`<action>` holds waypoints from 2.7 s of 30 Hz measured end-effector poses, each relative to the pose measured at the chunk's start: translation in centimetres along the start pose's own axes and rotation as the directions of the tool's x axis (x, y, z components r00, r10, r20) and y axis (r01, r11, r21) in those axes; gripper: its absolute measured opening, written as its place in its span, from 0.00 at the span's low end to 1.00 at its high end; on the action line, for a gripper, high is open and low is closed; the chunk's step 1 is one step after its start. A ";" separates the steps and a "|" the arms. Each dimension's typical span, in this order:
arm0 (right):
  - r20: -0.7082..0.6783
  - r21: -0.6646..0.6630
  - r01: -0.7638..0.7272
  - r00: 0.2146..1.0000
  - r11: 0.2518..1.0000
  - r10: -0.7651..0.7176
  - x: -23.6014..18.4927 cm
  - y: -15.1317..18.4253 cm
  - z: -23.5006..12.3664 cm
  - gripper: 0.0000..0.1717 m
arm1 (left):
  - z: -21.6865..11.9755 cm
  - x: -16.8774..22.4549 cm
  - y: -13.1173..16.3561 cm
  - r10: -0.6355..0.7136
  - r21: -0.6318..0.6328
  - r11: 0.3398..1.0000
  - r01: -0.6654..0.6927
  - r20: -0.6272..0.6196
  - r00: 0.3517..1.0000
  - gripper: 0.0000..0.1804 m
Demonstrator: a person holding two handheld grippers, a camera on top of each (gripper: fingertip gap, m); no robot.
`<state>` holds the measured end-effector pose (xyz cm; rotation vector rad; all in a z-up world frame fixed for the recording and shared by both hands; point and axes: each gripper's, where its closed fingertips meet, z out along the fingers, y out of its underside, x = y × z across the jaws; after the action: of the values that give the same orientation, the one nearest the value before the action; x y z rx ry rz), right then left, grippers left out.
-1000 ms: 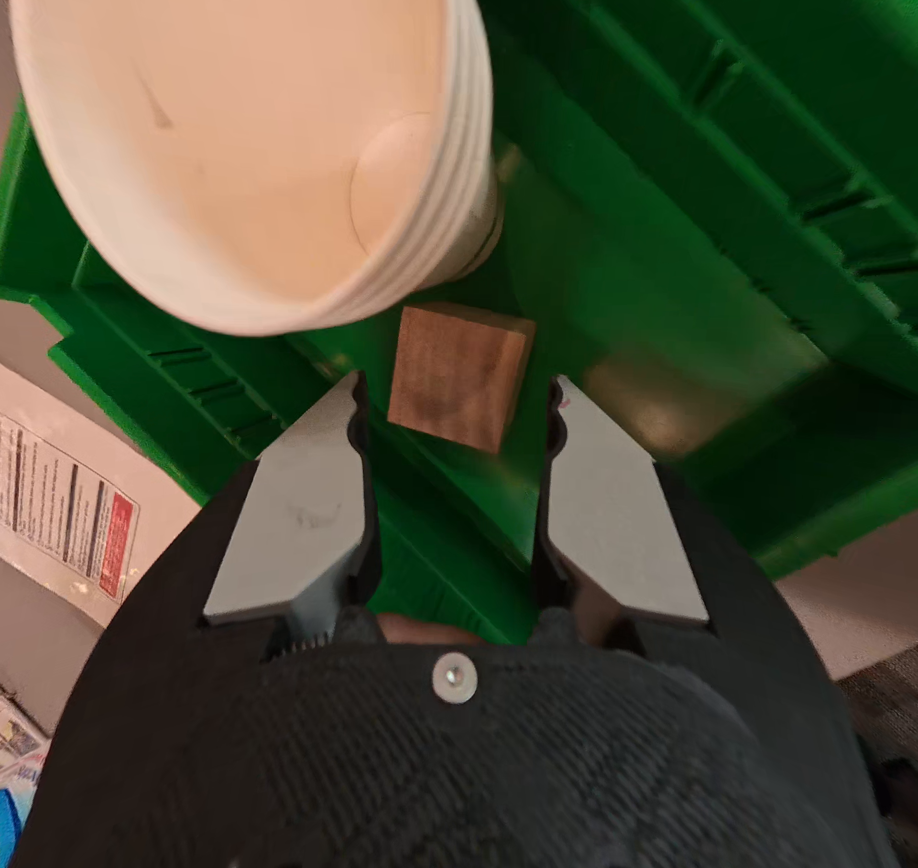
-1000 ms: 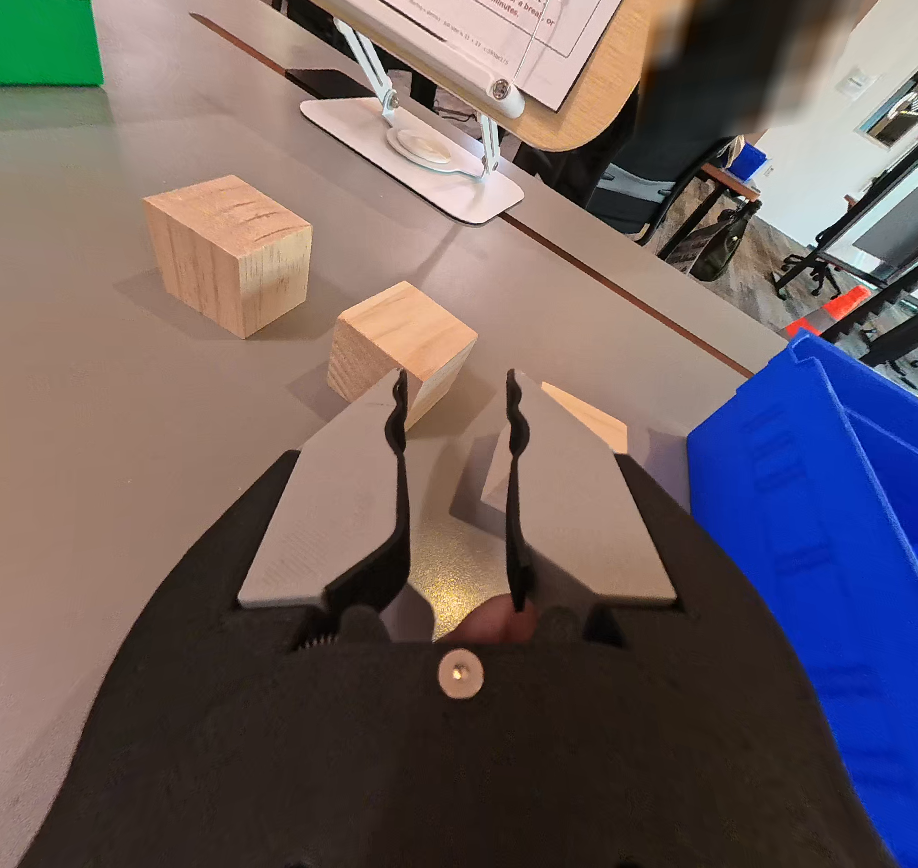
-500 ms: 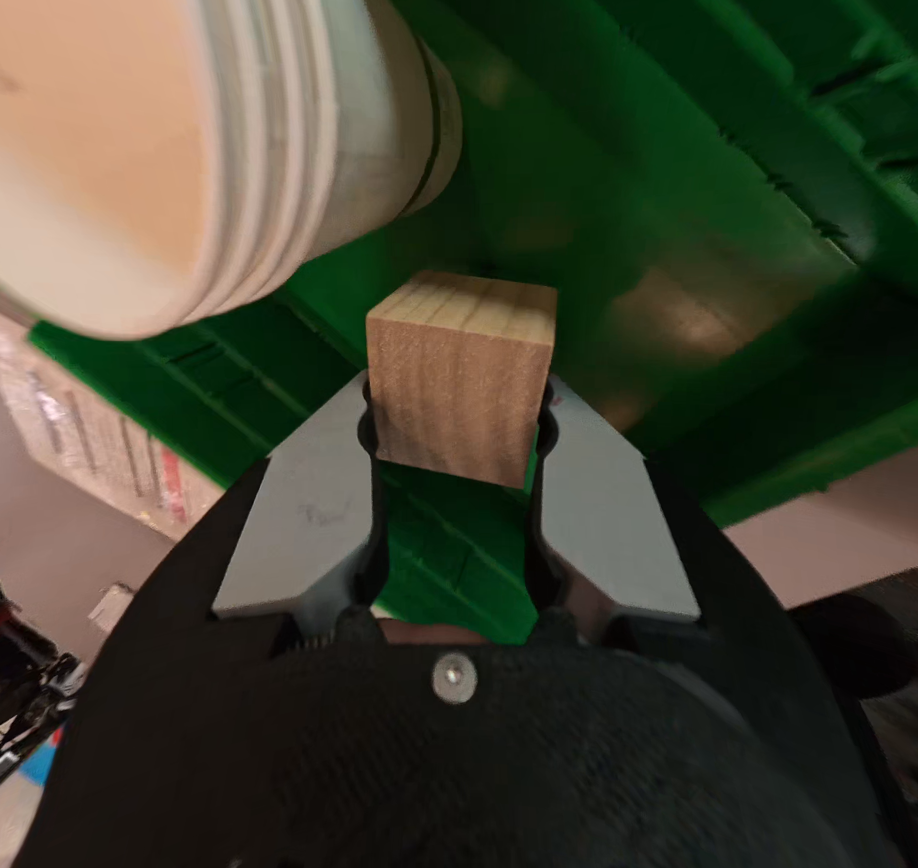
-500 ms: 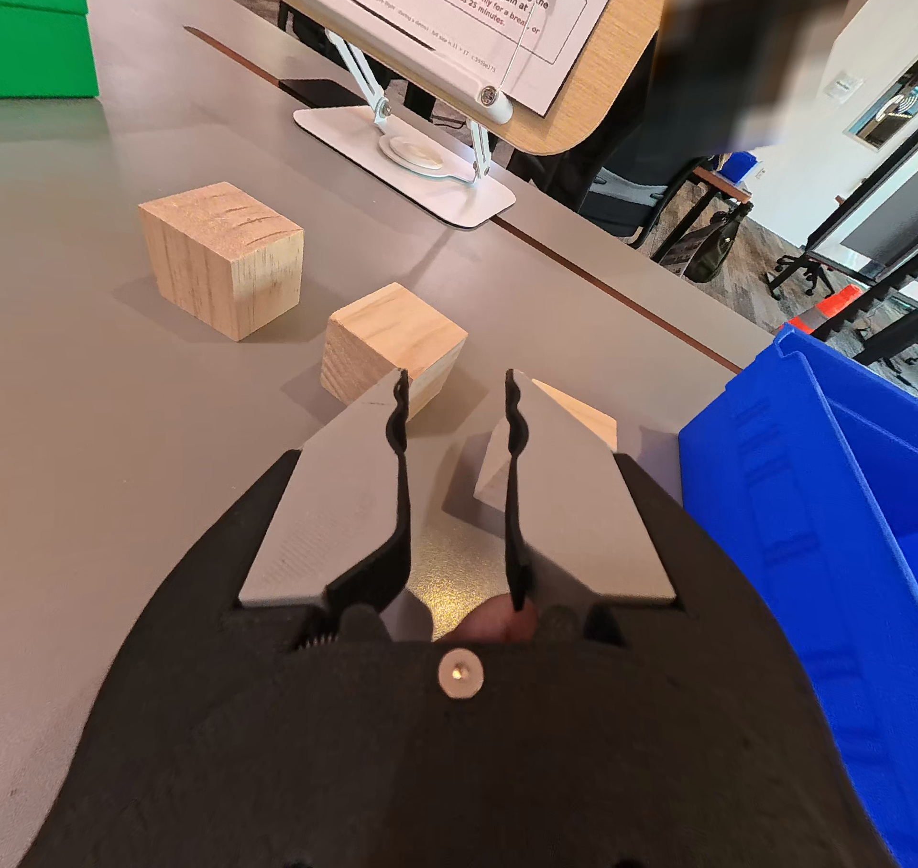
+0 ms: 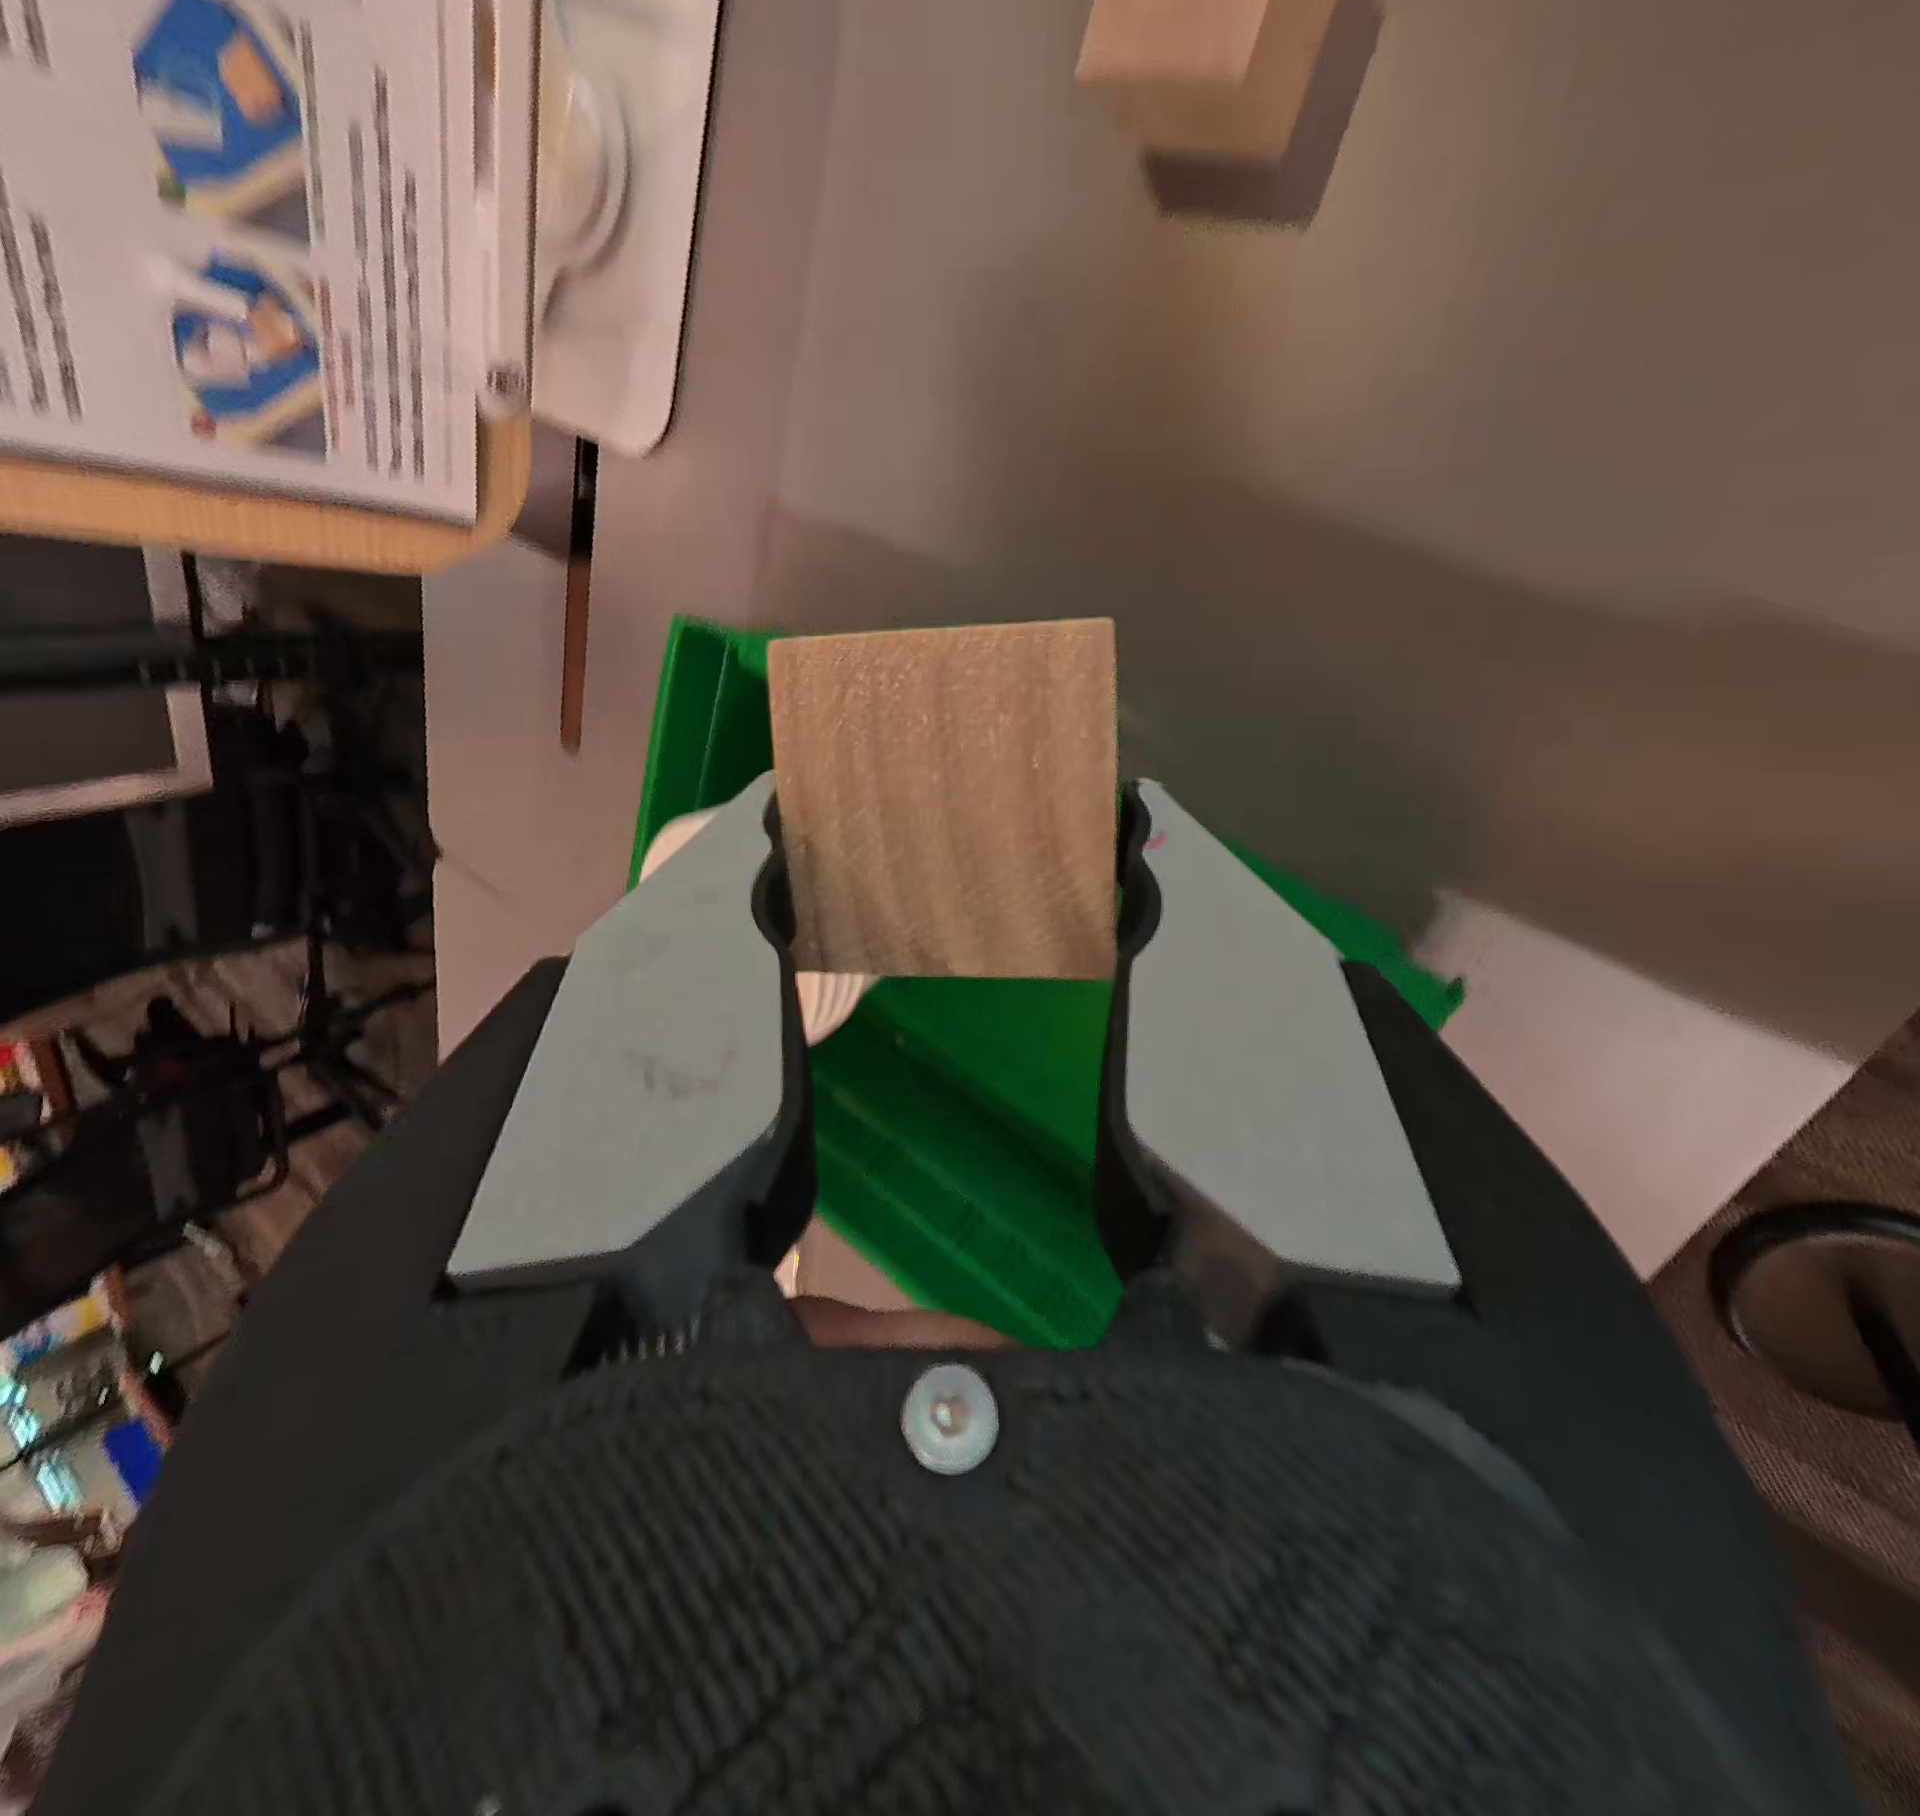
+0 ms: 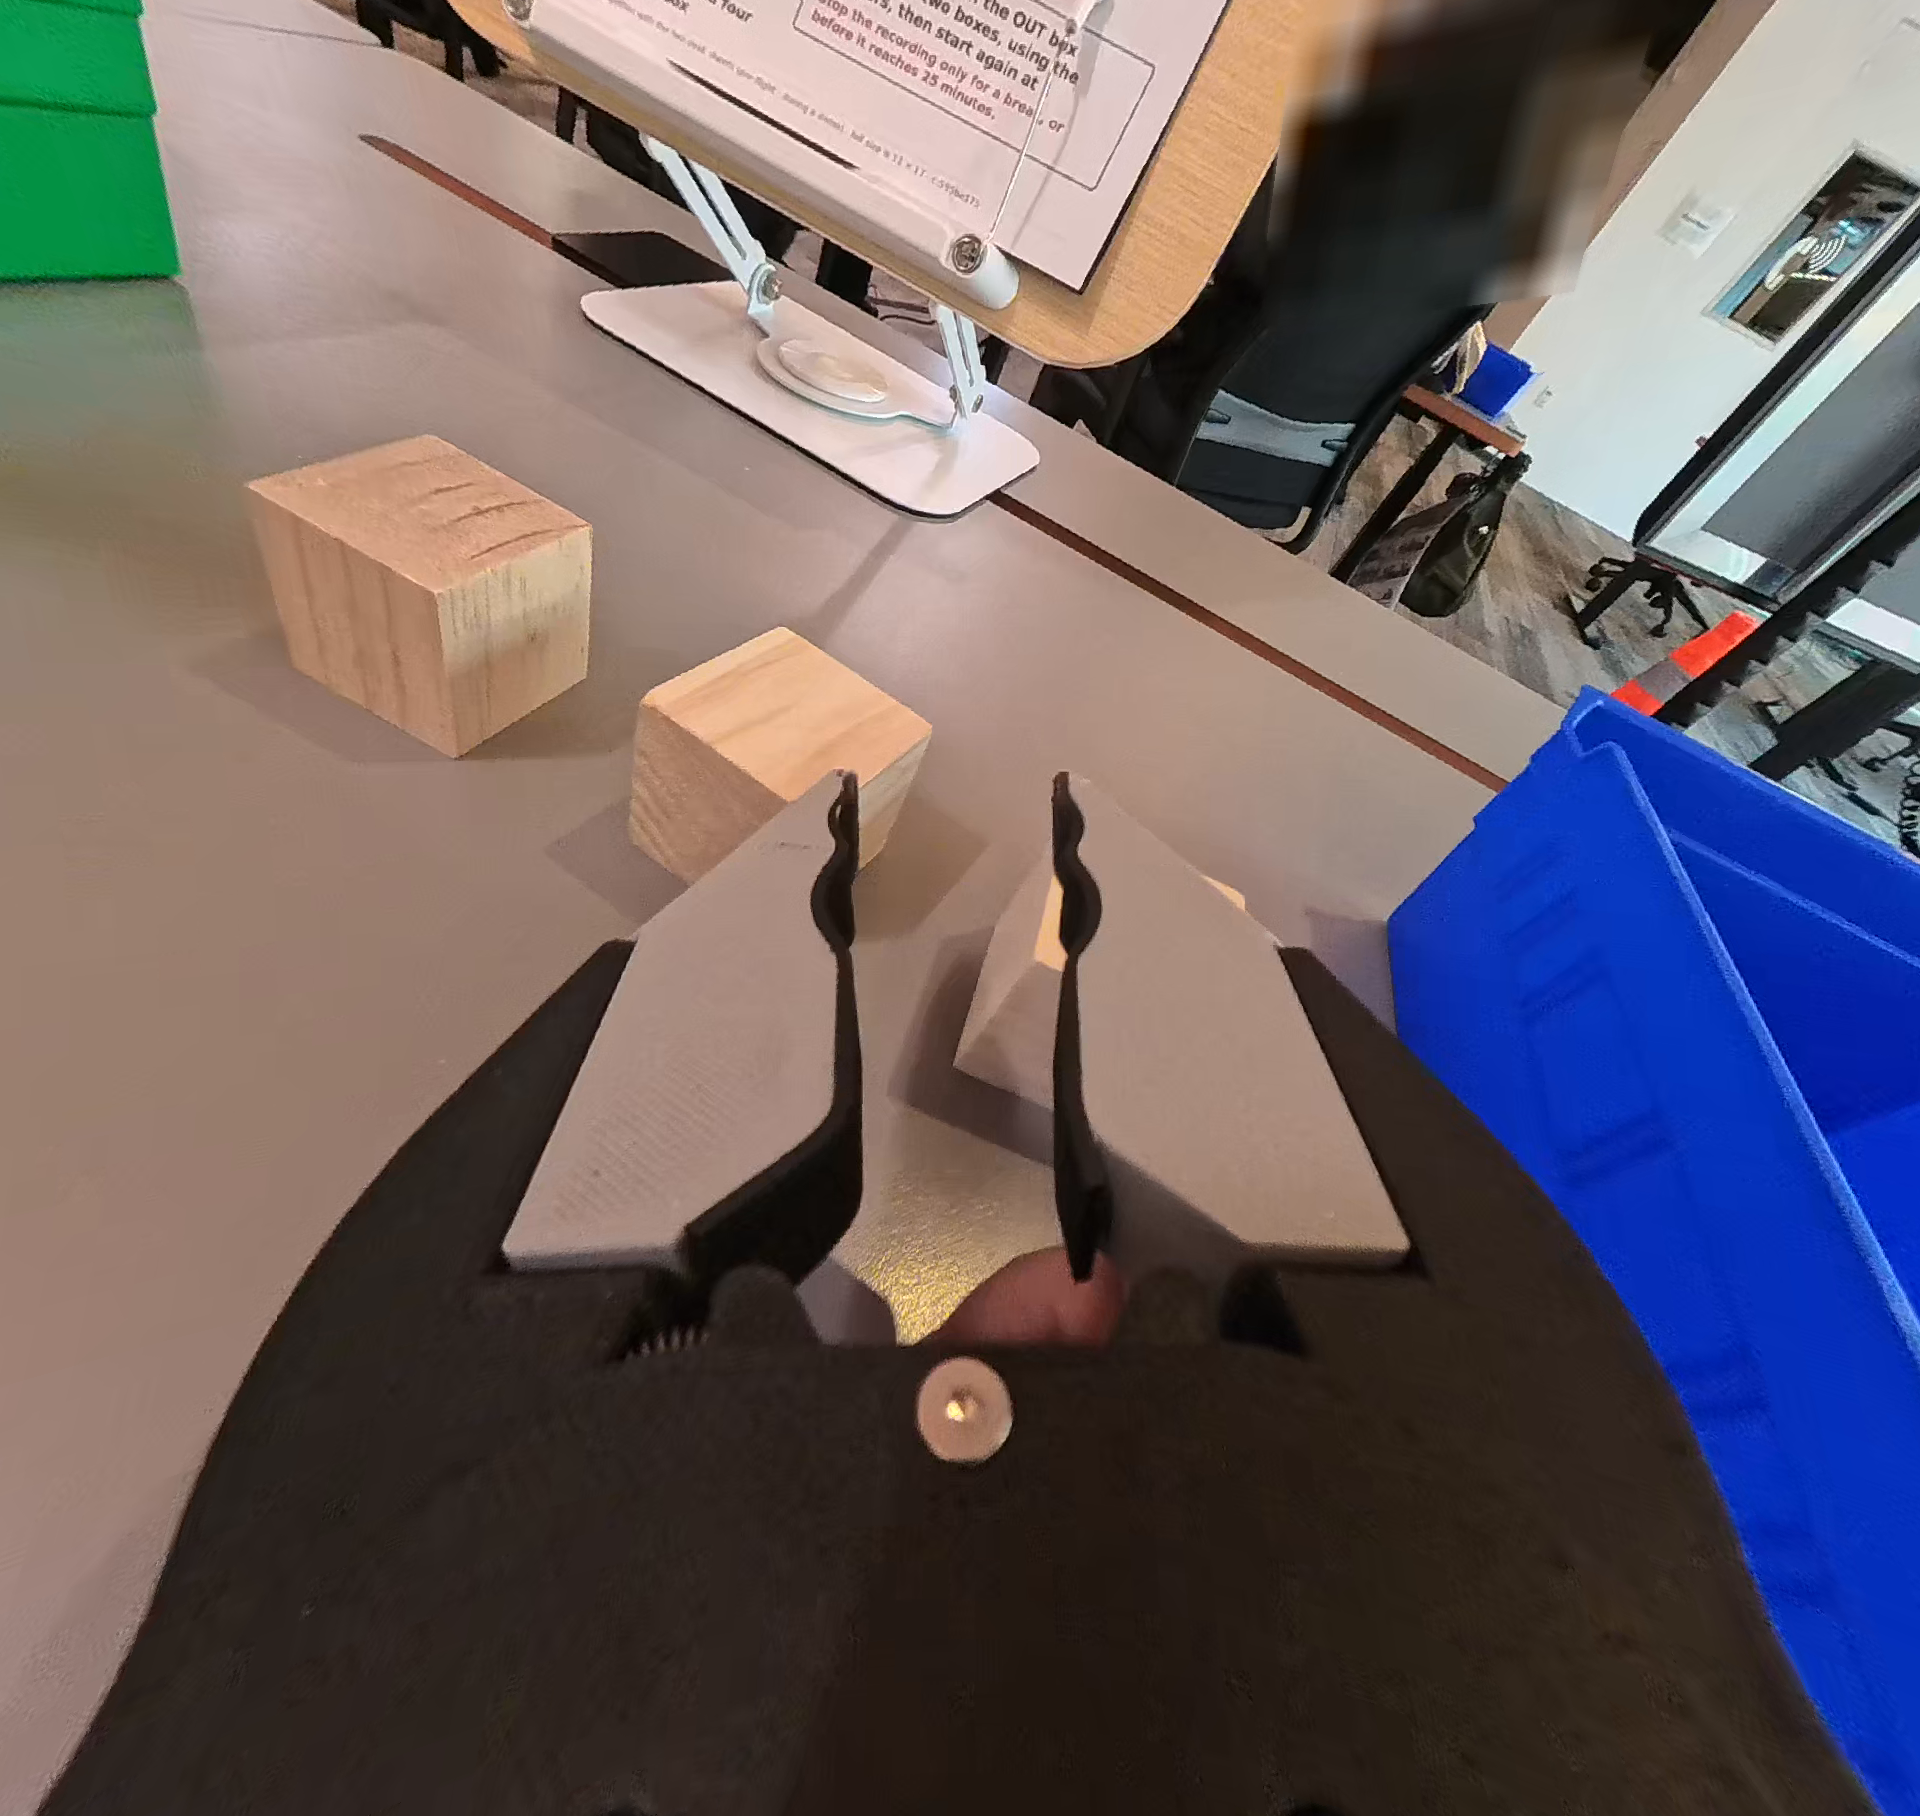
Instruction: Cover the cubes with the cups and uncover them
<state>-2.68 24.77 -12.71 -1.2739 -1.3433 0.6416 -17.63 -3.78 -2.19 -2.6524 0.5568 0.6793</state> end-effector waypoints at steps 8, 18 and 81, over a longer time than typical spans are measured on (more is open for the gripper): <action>-0.017 0.040 -0.018 1.000 0.999 0.019 1.1 -0.3 0.0 0.20 | 6.9 2.9 -8.4 0.116 0.056 0.992 -0.112 -0.066 0.991 0.34; 0.040 0.046 -0.044 0.998 0.998 0.042 0.2 -0.5 1.2 0.21 | 14.3 4.4 -7.6 0.140 -0.037 0.989 -0.145 -0.105 0.985 0.34; 0.033 0.113 -0.243 0.970 0.963 0.241 2.3 -1.5 0.2 0.17 | 7.0 -6.1 10.8 -0.342 -0.021 0.932 0.363 0.286 0.895 0.11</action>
<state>-2.89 26.58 -10.61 -1.3506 -1.1565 0.8916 -30.07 -8.47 -7.33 -2.5592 -0.0318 0.9480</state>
